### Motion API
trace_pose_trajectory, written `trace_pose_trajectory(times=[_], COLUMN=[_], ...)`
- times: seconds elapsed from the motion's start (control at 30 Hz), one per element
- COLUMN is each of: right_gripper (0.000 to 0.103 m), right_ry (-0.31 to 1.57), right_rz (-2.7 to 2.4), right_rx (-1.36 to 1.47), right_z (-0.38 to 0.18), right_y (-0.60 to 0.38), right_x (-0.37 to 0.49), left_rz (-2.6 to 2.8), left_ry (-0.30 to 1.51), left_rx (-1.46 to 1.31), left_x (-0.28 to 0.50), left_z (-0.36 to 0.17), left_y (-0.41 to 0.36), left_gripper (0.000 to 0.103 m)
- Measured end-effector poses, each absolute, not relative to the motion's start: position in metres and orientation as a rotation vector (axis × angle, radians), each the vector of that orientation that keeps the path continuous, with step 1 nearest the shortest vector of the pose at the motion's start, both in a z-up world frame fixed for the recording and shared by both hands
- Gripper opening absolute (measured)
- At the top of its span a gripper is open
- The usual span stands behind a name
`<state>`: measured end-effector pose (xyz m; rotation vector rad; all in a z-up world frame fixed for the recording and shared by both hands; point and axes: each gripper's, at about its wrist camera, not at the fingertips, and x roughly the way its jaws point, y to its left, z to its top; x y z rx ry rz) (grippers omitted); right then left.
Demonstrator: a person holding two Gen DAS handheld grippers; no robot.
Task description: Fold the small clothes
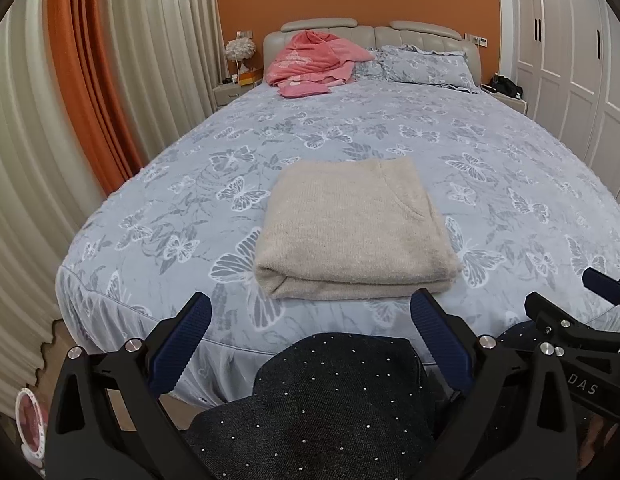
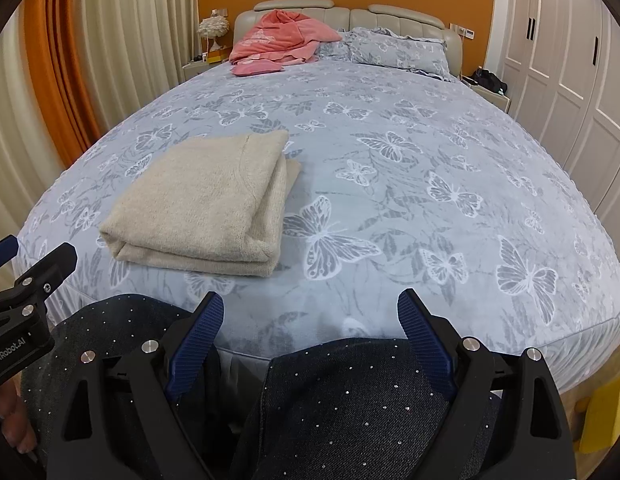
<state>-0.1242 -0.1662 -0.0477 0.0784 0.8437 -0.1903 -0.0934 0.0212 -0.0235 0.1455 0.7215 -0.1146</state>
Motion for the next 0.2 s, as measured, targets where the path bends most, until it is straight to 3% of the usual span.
trace_pose_trajectory(times=[0.2], right_gripper=[0.086], right_ry=[0.844], right_rz=[-0.190], right_rx=[0.078], right_z=[-0.0480], right_y=[-0.1664], right_x=[-0.1242], left_rz=[-0.130], left_ry=[0.708], left_rx=[0.183], left_x=[-0.0951], left_z=[-0.0236], left_y=[0.0201], left_gripper=[0.096])
